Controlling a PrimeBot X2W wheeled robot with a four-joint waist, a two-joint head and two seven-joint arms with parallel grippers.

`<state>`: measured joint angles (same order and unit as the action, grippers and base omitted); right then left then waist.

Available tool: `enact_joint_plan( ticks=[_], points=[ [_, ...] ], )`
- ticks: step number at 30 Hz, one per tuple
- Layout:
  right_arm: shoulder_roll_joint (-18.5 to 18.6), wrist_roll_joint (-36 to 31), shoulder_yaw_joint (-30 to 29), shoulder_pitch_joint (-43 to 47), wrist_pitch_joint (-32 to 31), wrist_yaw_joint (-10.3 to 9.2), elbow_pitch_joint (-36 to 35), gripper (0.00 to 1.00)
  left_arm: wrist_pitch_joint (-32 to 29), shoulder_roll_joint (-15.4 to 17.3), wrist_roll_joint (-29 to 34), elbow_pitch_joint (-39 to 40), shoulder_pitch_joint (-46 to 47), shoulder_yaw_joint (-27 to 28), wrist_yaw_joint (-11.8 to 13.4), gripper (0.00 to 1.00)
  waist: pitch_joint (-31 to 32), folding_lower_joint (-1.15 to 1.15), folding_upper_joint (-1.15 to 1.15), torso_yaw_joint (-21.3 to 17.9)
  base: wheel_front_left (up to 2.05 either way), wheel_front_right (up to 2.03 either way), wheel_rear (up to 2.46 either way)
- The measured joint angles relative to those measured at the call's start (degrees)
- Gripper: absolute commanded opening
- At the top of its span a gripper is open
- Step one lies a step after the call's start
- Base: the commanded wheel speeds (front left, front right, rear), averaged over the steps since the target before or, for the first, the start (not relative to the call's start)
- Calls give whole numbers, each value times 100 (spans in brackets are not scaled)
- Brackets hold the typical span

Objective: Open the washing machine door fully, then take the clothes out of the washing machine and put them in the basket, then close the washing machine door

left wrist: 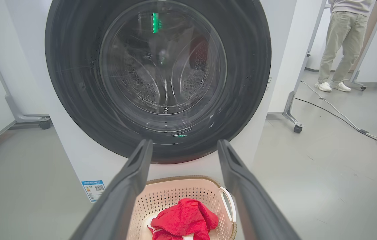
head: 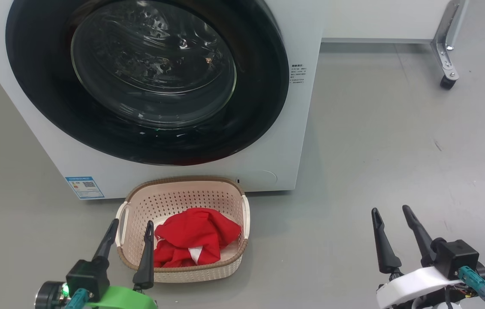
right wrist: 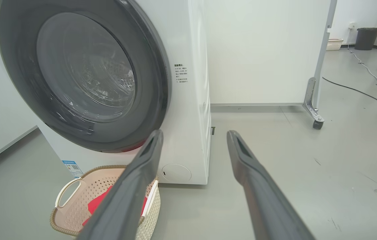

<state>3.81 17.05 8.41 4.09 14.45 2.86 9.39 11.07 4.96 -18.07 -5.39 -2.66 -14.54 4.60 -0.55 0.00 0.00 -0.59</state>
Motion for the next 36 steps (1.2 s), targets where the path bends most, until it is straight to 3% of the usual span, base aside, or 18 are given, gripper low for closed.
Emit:
enact_joint_plan(
  ticks=[16, 36],
  points=[
    [-199, 59, 57, 454, -10, 2, 890, 0, 0, -157, -48, -924, -344, -136, 9, 0, -3, 0, 0, 0, 0, 0, 0],
    [-199, 1471, -174, 407, -332, 59, 809, 0, -237, -175, -1448, -862, -333, 136, -189, 0, 2, 0, 0, 10, 0, 0, 0]
  ],
)
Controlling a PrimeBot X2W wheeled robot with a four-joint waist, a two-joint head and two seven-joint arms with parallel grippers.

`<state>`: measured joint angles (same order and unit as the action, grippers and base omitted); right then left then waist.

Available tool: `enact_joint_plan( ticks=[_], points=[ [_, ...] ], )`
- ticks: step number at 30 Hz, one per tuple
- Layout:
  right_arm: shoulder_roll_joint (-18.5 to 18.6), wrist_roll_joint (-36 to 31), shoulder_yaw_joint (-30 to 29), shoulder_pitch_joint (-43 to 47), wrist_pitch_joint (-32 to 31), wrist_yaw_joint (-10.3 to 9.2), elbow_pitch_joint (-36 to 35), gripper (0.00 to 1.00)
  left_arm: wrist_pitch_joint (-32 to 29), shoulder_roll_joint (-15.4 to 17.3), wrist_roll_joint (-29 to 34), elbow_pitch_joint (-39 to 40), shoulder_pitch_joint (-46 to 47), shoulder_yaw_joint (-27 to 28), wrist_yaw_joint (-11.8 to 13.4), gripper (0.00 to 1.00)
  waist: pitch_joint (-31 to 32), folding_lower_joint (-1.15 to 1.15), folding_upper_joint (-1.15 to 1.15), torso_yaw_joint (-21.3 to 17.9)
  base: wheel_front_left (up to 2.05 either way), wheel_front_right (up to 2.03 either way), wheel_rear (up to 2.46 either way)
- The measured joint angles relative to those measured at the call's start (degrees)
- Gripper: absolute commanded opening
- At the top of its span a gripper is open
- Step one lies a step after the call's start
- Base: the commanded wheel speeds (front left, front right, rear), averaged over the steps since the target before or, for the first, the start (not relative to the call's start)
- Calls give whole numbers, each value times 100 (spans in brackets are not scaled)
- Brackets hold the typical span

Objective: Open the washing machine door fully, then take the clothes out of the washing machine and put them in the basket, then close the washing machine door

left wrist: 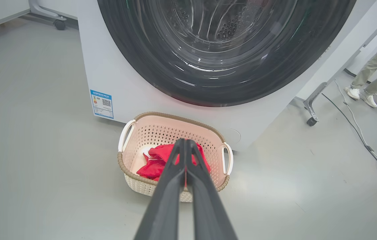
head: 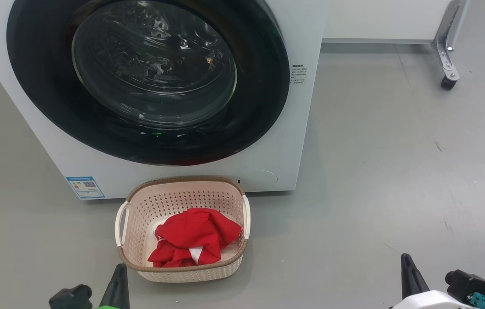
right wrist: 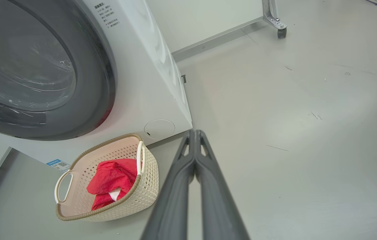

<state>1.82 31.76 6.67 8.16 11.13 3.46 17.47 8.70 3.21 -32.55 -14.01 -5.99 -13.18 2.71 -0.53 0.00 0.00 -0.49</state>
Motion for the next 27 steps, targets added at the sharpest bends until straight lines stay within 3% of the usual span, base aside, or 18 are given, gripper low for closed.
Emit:
enact_joint_plan(
  ticks=[27],
  points=[
    [46, 2119, -409, -352, -549, 102, -56, 0, -417, 22, -2109, -1, 201, 465, -282, 0, 11, 0, 0, 16, 0, 0, 0]
  ],
)
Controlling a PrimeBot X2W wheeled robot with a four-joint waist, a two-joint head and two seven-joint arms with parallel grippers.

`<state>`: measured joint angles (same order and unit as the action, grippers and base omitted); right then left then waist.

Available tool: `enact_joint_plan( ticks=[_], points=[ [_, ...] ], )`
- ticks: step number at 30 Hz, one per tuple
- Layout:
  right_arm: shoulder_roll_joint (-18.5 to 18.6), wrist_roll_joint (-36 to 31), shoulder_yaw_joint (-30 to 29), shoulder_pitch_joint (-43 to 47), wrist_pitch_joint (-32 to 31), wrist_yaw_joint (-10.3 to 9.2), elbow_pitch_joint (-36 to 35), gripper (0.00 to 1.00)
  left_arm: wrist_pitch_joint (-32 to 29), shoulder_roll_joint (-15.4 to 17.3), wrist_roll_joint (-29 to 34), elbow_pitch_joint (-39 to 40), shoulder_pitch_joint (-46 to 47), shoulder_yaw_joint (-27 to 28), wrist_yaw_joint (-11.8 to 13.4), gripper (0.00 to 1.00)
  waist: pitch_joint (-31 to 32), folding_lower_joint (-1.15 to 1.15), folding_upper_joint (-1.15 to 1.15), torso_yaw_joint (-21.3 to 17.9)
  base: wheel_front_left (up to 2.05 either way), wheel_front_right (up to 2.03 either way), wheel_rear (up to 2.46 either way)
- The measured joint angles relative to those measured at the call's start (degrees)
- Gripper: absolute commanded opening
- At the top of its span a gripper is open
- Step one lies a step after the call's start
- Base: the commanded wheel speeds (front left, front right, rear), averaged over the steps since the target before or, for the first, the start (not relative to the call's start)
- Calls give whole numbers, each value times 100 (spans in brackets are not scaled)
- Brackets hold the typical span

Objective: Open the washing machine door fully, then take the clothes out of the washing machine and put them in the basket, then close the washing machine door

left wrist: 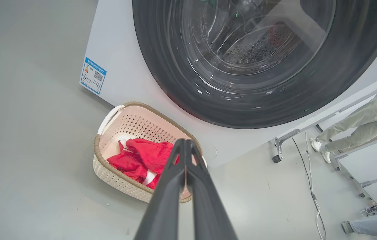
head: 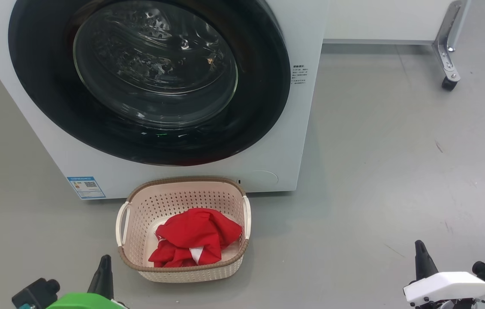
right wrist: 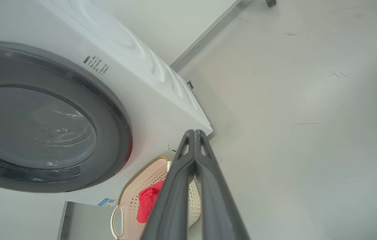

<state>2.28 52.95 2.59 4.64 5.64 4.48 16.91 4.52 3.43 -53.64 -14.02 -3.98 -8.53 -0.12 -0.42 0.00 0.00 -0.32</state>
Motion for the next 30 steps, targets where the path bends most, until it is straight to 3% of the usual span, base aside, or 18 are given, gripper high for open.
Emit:
enact_joint_plan(
  ticks=[30],
  points=[
    [58, 2241, -425, -430, -537, 131, -25, 0, -448, 44, -2284, -51, 361, 504, -379, 0, 14, 0, 0, 18, 0, 0, 0]
  ],
)
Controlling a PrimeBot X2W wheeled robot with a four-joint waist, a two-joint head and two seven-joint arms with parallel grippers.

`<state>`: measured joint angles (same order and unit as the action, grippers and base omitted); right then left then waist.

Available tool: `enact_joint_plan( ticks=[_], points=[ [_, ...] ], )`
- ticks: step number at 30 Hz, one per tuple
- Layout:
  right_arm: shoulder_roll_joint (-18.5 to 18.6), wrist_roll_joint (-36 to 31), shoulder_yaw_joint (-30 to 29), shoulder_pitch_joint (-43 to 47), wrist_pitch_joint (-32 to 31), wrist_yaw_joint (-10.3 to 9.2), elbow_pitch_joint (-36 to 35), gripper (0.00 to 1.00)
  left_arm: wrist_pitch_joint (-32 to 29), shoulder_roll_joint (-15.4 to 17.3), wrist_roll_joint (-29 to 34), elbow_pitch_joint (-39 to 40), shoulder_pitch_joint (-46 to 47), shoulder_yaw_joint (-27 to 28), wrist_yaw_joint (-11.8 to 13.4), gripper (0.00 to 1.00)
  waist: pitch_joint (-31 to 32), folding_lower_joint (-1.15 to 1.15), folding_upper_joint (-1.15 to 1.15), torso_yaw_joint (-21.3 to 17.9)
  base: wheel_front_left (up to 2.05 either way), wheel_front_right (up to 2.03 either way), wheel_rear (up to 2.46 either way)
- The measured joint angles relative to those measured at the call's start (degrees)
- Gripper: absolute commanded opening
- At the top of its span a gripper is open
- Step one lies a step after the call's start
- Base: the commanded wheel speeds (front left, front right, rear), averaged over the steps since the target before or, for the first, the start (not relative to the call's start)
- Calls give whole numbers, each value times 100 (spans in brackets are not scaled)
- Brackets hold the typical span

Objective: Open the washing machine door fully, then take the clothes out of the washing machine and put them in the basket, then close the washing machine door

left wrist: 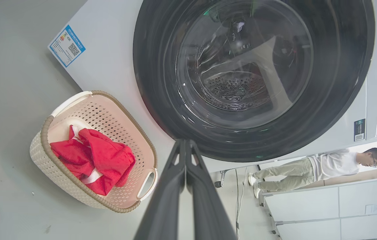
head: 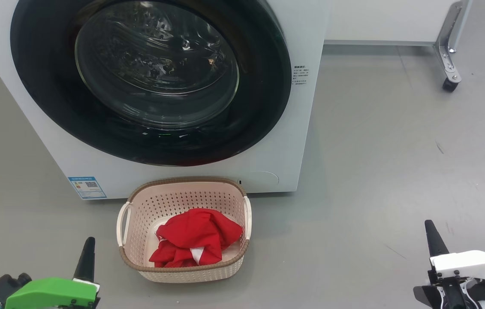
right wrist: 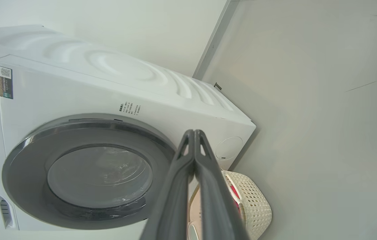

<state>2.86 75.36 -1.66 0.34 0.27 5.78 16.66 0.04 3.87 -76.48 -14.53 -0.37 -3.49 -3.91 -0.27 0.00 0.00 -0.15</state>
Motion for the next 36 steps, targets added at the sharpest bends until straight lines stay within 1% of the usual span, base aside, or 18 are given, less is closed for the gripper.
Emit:
enact_joint_plan(
  ticks=[9, 11, 22, 24, 36],
  points=[
    [38, 679, -133, -135, -174, 25, -12, 0, -115, 14, -653, -24, 88, 163, -96, 0, 4, 0, 0, 5, 0, 0, 0],
    [43, 823, -164, -150, -212, 62, -16, 0, -158, 14, -821, -33, 121, 190, -105, 0, 5, 0, 0, 6, 0, 0, 0],
    [62, 1659, -323, -308, -411, 74, -22, 0, -302, 22, -1621, -65, 277, 377, -254, 0, 10, 0, 0, 13, 0, 0, 0],
    [66, 1781, -349, -349, -455, 99, -24, 0, -342, 24, -1780, -67, 302, 413, -287, 0, 11, 0, 0, 14, 0, 0, 0],
    [68, 1840, -357, -364, -458, 116, -26, 0, -350, 25, -1830, -90, 309, 438, -297, 0, 12, 0, 0, 14, 0, 0, 0]
  ],
)
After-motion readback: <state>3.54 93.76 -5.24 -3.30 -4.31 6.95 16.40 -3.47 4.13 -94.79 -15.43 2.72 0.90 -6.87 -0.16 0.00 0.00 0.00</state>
